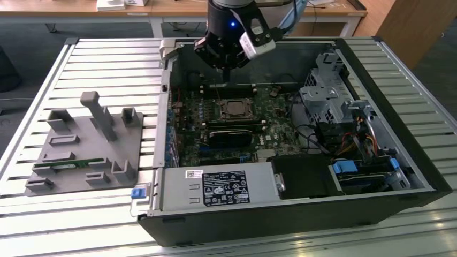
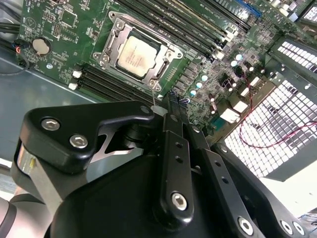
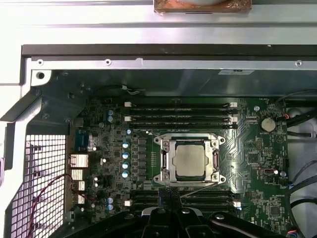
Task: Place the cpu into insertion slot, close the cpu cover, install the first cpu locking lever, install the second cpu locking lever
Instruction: 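Install the first cpu locking lever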
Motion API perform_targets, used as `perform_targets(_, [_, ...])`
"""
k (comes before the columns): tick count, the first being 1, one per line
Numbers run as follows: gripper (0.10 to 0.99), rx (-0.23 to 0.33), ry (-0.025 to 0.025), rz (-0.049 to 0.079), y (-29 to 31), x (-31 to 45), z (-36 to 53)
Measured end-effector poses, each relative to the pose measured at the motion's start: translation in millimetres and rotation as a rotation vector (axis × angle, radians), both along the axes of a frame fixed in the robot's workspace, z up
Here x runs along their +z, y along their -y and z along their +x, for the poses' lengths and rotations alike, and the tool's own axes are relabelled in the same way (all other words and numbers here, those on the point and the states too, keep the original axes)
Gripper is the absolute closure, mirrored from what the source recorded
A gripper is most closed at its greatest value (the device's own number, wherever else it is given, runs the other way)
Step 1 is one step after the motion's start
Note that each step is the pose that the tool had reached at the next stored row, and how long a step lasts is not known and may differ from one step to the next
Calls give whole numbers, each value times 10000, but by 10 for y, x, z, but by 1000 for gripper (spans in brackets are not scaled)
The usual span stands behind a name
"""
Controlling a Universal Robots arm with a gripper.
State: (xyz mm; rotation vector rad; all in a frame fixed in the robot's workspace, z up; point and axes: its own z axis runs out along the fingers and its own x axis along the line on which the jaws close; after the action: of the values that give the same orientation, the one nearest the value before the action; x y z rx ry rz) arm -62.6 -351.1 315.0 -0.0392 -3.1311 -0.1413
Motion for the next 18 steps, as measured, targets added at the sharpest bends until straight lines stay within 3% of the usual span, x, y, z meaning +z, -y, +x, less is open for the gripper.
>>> perform_targets(18, [980,0,1,2,-1,-19,-54])
